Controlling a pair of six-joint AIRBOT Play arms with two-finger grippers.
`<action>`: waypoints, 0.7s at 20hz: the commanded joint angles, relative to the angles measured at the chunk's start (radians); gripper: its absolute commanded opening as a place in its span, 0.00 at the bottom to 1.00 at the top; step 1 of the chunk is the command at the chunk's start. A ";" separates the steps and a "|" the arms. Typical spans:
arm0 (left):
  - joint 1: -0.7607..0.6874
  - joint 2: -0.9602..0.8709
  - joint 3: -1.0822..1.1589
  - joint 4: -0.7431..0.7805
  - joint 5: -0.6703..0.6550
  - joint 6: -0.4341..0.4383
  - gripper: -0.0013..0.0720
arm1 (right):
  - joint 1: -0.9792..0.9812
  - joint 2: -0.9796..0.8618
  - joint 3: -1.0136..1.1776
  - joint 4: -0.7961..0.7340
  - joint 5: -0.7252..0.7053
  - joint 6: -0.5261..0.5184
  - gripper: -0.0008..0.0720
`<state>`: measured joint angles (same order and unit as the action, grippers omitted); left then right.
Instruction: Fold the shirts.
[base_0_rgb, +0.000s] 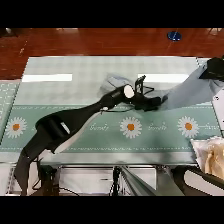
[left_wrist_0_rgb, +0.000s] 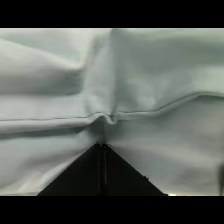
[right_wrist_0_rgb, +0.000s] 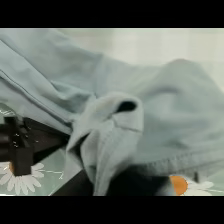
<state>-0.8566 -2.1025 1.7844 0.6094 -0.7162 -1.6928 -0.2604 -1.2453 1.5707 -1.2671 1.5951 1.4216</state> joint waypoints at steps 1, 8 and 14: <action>-0.035 -0.034 0.001 -0.097 0.037 0.037 0.05 | 0.000 0.010 0.000 -0.001 -0.003 0.000 0.06; 0.267 0.244 0.000 0.010 -0.178 0.386 0.05 | 0.032 -0.024 -0.001 -0.021 -0.093 0.048 0.06; 0.801 0.660 0.000 0.091 -0.518 0.478 0.05 | 0.278 -0.182 0.000 -0.021 -0.273 0.158 0.06</action>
<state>-0.2844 -1.6142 1.7844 0.6674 -1.0569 -1.2770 -0.0914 -1.3605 1.5703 -1.2892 1.4334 1.5162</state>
